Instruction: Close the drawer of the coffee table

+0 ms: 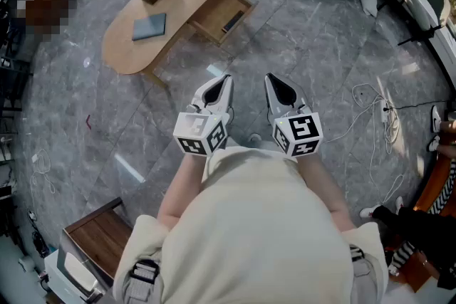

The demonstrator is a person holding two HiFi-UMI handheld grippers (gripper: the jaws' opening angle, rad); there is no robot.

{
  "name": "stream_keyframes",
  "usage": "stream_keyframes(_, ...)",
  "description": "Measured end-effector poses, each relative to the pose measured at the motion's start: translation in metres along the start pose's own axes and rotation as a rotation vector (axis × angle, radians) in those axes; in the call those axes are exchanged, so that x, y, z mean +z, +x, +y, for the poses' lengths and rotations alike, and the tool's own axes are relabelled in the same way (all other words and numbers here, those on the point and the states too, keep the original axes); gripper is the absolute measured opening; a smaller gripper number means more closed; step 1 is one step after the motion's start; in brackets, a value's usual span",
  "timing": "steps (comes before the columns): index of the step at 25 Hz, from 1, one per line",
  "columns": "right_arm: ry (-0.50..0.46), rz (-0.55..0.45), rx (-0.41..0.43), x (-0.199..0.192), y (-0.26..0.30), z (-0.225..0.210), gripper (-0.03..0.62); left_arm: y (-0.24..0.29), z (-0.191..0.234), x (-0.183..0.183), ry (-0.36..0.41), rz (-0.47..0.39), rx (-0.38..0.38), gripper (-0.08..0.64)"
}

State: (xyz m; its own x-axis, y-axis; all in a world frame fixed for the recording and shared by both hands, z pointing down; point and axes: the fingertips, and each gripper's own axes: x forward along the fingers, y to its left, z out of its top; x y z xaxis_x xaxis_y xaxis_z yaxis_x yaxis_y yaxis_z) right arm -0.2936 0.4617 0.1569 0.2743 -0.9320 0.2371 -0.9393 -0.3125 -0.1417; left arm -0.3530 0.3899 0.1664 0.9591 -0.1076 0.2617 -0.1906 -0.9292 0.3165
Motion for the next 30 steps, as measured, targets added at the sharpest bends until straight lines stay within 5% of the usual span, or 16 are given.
stream_keyframes(19, 0.032, 0.025, 0.093, -0.017, -0.009, -0.006, 0.000, -0.008, 0.004, -0.013, -0.053, -0.023, 0.112, 0.000)
stream_keyframes(30, 0.009, 0.075, 0.117, -0.025, 0.019, -0.022, 0.000, 0.019, 0.043, -0.015, -0.105, -0.014, 0.158, 0.000)
